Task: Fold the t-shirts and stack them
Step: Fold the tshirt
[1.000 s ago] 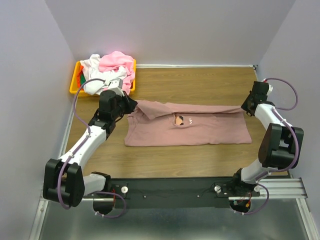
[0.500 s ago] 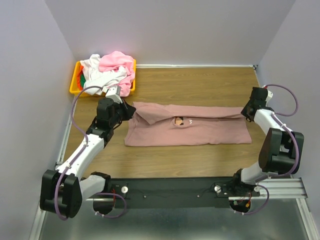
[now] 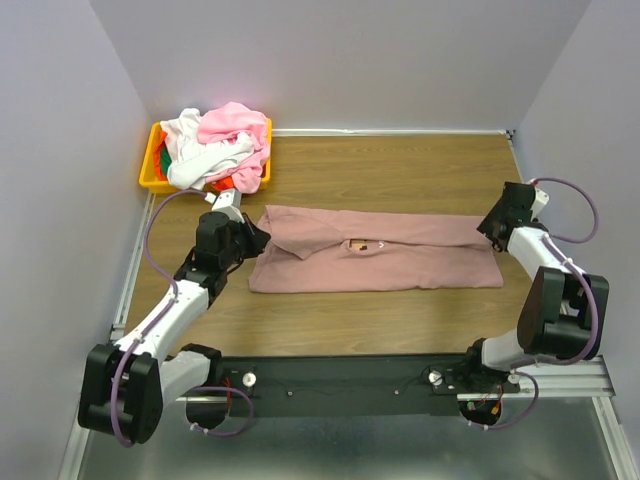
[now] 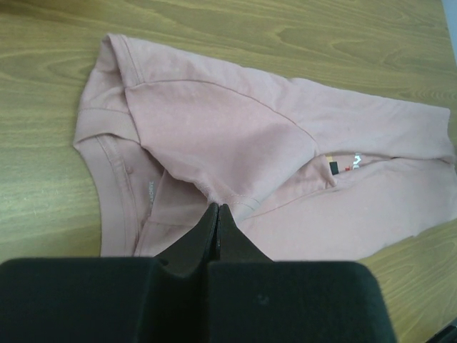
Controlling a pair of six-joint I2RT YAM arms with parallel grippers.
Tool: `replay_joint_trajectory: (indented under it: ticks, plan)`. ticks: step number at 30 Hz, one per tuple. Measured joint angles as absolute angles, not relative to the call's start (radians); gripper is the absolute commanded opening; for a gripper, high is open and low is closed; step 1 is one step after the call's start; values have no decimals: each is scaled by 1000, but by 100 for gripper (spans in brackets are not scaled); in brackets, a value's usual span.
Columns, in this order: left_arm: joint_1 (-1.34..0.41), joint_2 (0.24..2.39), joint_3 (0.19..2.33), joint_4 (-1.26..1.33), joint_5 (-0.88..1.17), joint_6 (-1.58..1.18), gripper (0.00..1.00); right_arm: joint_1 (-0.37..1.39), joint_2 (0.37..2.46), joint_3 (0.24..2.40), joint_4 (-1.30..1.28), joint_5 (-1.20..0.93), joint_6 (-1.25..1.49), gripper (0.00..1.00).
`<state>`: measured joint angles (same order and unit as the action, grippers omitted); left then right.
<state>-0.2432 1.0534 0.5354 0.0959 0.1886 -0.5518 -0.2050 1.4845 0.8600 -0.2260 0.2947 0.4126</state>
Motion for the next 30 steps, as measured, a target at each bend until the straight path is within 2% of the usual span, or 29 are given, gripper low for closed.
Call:
replay_joint_trajectory:
  ticks: [2, 6, 12, 21, 26, 30]
  plan:
    - [-244, 1054, 524, 97, 181, -556, 0, -205, 1442, 842, -228, 294, 417, 81]
    - [-243, 1067, 519, 109, 147, -563, 0, -181, 1302, 821, -217, 260, 430, 80]
    - [-243, 1151, 532, 151, 94, -566, 0, 36, 1200, 814, -138, 142, 441, 75]
    - [-243, 1280, 550, 192, 74, -557, 0, 563, 1437, 866, -15, 50, 467, 60]
    - [-243, 1298, 558, 199, 67, -546, 0, 763, 1606, 979, 43, 35, 473, 54]
    - [-242, 1306, 566, 215, 64, -543, 0, 841, 1729, 1076, 73, 27, 471, 50]
